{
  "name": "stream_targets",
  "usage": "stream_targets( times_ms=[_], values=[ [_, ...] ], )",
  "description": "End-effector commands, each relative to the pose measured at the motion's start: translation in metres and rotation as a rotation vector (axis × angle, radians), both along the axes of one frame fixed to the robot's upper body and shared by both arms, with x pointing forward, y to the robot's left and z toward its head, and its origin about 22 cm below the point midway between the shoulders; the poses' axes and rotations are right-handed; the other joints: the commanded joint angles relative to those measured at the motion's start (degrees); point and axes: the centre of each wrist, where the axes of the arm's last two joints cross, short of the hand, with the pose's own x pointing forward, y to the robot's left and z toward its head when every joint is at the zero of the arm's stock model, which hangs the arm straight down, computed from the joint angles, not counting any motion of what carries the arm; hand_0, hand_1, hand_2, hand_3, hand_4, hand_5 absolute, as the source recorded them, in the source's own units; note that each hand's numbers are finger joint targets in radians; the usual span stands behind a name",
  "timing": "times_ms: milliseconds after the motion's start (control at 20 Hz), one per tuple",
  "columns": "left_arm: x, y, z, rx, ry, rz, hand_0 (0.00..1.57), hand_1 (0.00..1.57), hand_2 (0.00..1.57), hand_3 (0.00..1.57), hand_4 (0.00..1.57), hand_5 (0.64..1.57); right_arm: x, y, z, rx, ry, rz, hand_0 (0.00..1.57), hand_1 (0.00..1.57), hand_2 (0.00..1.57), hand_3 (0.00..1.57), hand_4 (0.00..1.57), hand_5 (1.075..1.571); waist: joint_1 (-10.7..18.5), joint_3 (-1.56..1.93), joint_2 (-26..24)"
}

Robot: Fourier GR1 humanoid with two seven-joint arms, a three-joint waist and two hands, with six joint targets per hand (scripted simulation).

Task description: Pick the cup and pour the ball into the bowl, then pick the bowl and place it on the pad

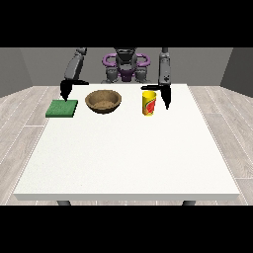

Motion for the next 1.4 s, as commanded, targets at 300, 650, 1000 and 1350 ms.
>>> stream_targets(
  times_ms=[300,650,1000,1350],
  values=[
    [0.037,0.007,0.012,-0.016,-0.074,0.046,0.0,0.0,0.0,0.0,0.0,1.392,0.019,-0.008,0.006,-0.024,-0.078,0.016,0.0,0.0,0.0,0.0,0.0,1.549,-2.34,0.01,5.6],
    [0.048,0.012,0.011,-0.027,-0.138,0.149,0.56,0.56,0.0,0.0,0.55,1.532,0.032,-0.026,0.043,-0.034,-0.141,0.078,0.0,0.0,0.0,0.0,0.0,1.538,-6.07,-0.04,9.65],
    [0.029,0.026,0.005,0.103,-0.148,0.339,1.36,1.36,1.57,1.57,1.19,1.528,0.034,-0.037,0.055,-0.046,-0.18,0.072,0.0,0.0,0.28,0.0,0.13,1.548,-9.65,0.0,12.08],
    [0.019,0.027,0.013,0.41,-0.055,0.49,1.39,1.39,1.57,1.57,1.25,1.53,0.044,-0.029,0.048,-0.077,-0.022,0.147,0.0,0.0,0.21,0.12,0.23,1.553,-12.99,0.27,0.42]
  ],
)
